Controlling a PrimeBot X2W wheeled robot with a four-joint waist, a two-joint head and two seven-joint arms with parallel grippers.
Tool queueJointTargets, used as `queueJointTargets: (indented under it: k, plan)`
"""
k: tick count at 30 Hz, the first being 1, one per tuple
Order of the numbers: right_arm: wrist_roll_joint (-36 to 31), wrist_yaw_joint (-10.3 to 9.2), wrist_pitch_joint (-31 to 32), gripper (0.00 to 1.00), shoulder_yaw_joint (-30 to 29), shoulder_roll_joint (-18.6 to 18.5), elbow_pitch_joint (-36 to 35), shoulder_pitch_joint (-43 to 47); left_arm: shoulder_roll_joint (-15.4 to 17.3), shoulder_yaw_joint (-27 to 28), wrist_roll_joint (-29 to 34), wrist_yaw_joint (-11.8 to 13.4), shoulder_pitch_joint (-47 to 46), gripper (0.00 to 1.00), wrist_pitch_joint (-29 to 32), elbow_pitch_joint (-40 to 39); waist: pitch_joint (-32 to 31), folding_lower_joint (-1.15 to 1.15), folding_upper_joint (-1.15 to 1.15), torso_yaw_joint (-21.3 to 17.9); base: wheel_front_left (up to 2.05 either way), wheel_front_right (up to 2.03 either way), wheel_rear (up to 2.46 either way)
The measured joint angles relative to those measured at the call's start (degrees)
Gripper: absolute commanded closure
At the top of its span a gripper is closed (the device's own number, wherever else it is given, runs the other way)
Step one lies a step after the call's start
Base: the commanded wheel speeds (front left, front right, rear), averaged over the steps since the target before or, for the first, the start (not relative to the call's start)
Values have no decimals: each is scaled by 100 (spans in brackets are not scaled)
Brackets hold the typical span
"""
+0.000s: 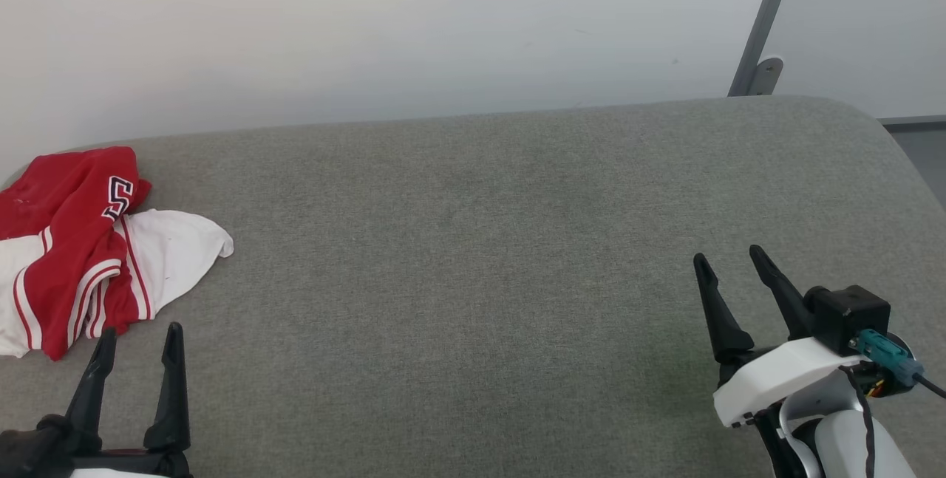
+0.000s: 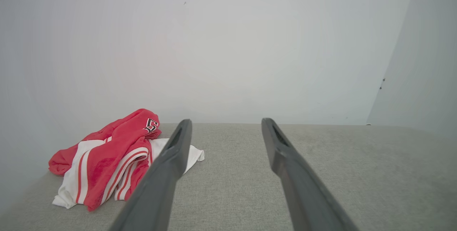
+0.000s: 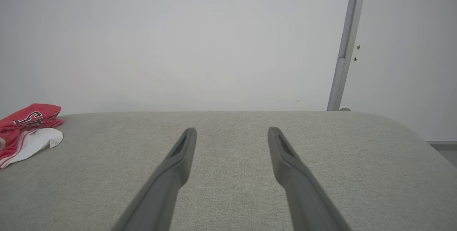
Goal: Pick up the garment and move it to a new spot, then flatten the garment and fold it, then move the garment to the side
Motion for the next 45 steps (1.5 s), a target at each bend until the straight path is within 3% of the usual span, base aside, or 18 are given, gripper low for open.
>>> queueJointTargets:
  k: [10,35,45]
  plan:
    - [-51,0,63,0,54,19,-59,14,-31,124,-112,0,-10,0,0,132,-58,0,0,269,0,0,0]
    - [316,0,238,0,994,-15,-4,-83,166,720,-581,286,268,0,347,170,-511,0,0,2398,0,0,0]
    - [309,0,268,0,849,-82,-12,-302,76,699,-892,314,-19,0,382,194,-287,0,0,2711,0,0,0]
